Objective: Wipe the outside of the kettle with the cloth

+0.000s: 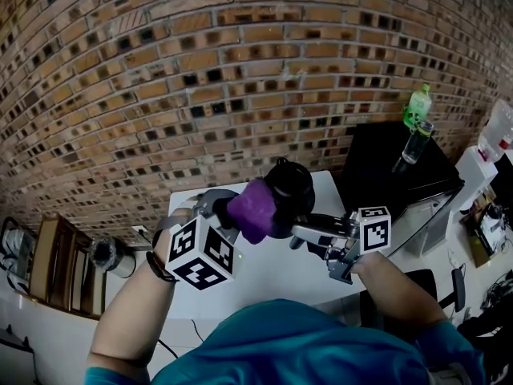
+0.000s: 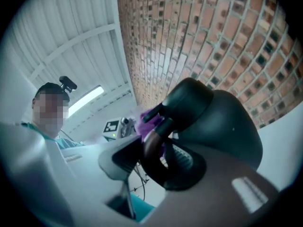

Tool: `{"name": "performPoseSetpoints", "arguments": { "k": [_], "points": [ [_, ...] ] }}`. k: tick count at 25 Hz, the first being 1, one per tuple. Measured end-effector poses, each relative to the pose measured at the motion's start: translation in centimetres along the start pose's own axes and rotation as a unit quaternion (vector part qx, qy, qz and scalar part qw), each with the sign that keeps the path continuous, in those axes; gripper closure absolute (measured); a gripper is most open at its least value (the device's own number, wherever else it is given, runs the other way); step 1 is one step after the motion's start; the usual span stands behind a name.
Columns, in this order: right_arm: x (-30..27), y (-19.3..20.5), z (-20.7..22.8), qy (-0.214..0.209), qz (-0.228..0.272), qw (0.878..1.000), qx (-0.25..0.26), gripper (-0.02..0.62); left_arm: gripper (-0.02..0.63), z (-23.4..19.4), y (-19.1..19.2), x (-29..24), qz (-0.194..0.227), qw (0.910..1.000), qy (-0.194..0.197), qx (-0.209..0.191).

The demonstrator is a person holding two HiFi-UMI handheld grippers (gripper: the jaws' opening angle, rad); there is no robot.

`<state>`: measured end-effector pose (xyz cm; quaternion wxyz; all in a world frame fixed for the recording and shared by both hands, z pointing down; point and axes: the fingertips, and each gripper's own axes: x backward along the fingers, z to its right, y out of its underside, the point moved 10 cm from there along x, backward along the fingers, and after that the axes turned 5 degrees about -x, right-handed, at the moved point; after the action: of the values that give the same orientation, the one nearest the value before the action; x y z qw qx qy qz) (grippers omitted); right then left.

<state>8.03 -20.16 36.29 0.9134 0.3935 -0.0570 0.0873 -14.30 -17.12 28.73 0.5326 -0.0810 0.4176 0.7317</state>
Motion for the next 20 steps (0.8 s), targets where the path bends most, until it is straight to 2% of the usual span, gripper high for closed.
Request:
{"name": "performPoseSetpoints", "arguments": {
  "k": [4,8,11,16,18,20],
  "points": [
    [-0.5,-3.5,-2.0,-0.002,0.038,0.999,0.024,0.445,0.534,0.2,-1.0,-2.4,-0.069,0.9949,-0.068,-0.028],
    [-1.5,-5.2,-3.7,-0.003,0.062,0.997,0.045,0.445,0.534,0.3,-2.6,-3.8,-0.103,0.9883,-0.097,-0.058],
    [-1.9,-6.0,-4.7,-0.010,0.072,0.996,0.054,0.445,0.534,1.0,-2.0,-5.0,-0.136,0.9829,-0.092,-0.084],
    [-1.6,-7.2,-6.7,-0.030,0.080,0.994,0.071,0.445,0.532,2.7,-0.7,-6.9,-0.152,0.9821,-0.063,-0.091],
    [-1.0,-7.6,-7.4,-0.048,0.088,0.992,0.077,0.445,0.532,3.2,-0.1,-7.5,-0.146,0.9847,-0.045,-0.084],
    [-0.2,-7.7,-7.8,-0.071,0.088,0.990,0.084,0.445,0.532,3.3,0.3,-7.0,-0.119,0.9914,-0.019,-0.052]
  ]
}}
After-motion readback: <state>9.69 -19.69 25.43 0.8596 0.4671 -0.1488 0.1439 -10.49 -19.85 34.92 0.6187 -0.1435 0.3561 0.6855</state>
